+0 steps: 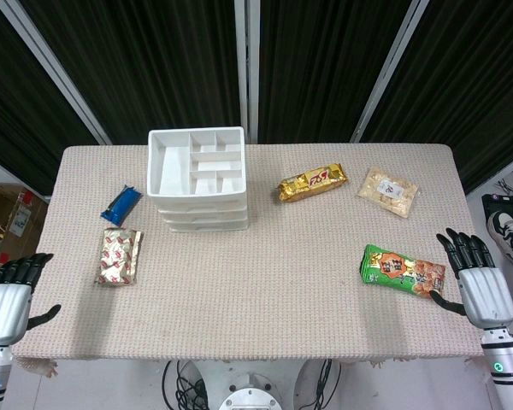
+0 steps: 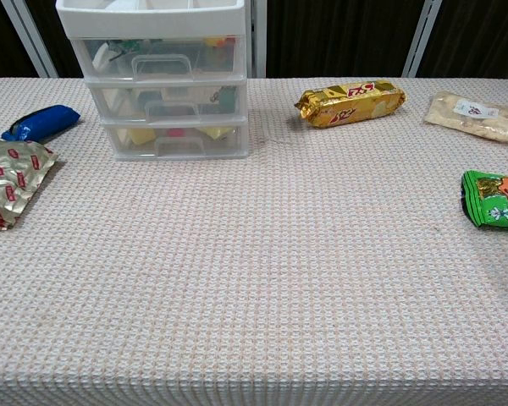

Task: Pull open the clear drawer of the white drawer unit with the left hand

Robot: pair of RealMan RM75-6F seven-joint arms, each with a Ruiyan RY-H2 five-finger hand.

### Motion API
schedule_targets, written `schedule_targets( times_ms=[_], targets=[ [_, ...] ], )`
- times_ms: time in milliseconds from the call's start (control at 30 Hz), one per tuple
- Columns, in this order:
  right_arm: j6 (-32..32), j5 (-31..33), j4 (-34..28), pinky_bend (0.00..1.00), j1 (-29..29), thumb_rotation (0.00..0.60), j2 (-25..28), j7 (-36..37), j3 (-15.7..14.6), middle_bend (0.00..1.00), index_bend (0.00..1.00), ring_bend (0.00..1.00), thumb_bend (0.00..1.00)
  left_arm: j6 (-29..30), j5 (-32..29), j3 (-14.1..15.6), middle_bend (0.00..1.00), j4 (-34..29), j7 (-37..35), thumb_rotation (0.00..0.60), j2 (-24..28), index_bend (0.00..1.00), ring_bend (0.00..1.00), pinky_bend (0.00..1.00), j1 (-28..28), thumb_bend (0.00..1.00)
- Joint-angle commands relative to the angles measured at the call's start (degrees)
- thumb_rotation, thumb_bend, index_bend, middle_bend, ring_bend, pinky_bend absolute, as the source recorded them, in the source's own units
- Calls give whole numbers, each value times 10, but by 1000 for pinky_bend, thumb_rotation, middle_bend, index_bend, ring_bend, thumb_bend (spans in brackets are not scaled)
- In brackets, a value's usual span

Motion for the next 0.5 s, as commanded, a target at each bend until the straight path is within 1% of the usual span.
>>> schedule_targets(
  times_ms=[33, 267, 400, 433, 500],
  targets=[
    [1, -2, 2, 0, 0, 600, 0, 5, -1, 14, 0, 0, 77, -2, 2, 2, 184, -1, 3, 600, -3, 174, 185, 205, 0, 52],
    [20, -11, 18, 0, -11, 600, 4, 30, -8, 14, 0, 0, 77, 7, 15, 5, 185, -10, 10, 600, -7, 174, 185, 205, 3, 52],
    [33, -14, 25, 0, -16, 600, 9, 45, -6, 13, 0, 0, 77, 1, 33, 3, 195, -21, 10, 600, -9, 178, 193, 208, -10, 51],
    [35, -15, 26, 0, -16, 600, 10, 47, -5, 13, 0, 0, 77, -4, 37, 2, 202, -25, 10, 600, -11, 184, 199, 215, -15, 51],
    [43, -19, 23, 0, -16, 600, 17, 51, -2, 13, 0, 0, 77, -15, 49, -3, 233, -38, 5, 600, -16, 209, 229, 262, -30, 57]
  ],
)
